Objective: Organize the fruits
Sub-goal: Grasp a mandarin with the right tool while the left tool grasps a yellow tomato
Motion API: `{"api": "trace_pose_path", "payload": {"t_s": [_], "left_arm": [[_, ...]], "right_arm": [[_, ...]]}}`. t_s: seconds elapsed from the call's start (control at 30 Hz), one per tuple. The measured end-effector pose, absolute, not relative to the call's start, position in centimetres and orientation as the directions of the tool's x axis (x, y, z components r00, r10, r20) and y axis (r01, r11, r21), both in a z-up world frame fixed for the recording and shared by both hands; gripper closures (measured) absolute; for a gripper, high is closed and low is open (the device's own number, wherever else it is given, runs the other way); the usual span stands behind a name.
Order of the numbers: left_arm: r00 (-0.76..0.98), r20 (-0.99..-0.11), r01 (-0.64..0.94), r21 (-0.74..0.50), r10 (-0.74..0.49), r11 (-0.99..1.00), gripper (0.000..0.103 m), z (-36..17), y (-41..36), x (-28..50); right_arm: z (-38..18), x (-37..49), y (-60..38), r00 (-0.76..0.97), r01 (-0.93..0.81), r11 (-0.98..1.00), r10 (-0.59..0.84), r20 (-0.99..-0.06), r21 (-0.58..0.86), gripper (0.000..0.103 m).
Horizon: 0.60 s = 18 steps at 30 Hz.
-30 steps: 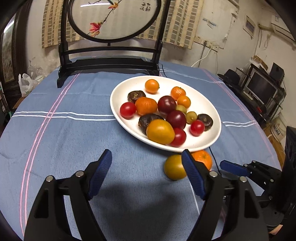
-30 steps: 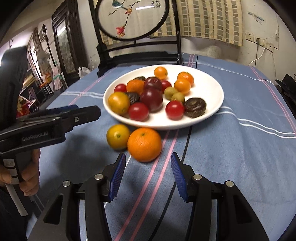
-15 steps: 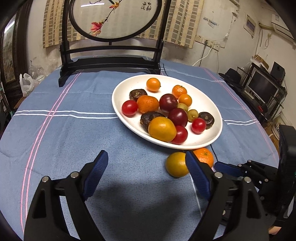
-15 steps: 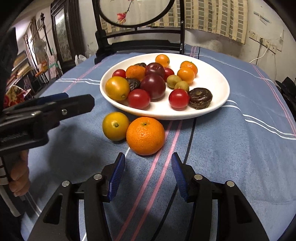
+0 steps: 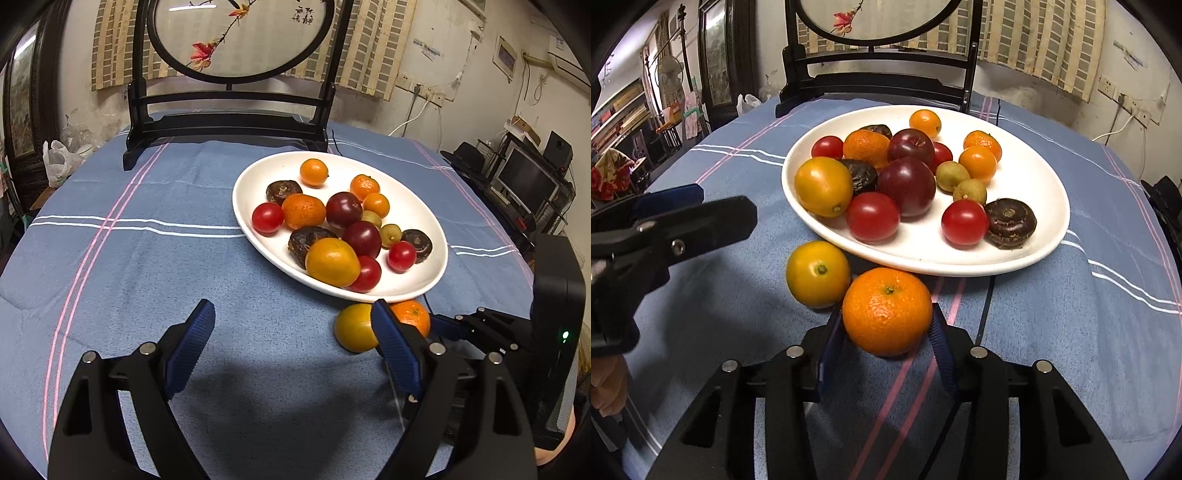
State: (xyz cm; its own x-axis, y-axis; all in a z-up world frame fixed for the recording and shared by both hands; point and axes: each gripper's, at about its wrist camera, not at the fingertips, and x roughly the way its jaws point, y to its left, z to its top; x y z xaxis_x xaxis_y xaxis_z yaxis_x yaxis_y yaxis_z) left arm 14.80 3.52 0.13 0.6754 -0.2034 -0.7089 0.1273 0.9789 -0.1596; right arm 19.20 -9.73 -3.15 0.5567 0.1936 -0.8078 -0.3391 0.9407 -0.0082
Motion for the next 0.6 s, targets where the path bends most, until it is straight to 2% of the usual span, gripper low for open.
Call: {"api": "trace_pose_path", "payload": {"t_s": [0.47, 0.6], "left_arm": [[0.629, -0.734, 0.216, -0.151, -0.255, 0.965, 0.019, -1.1, 0.6, 14.1], [0.619, -0.749, 0.232, -0.111, -0.235, 0.966, 0.019, -1.9, -0.9, 13.8]], "right_arm": [[-2.1, 17.0, -17.1, 0.601, -0.204, 0.974, 0.204, -0.773, 0.098, 0.058], [-1.9, 16.9, -17.9, 0.624, -0.180, 0.979, 0.186, -0.759, 0.092, 0.058]]}}
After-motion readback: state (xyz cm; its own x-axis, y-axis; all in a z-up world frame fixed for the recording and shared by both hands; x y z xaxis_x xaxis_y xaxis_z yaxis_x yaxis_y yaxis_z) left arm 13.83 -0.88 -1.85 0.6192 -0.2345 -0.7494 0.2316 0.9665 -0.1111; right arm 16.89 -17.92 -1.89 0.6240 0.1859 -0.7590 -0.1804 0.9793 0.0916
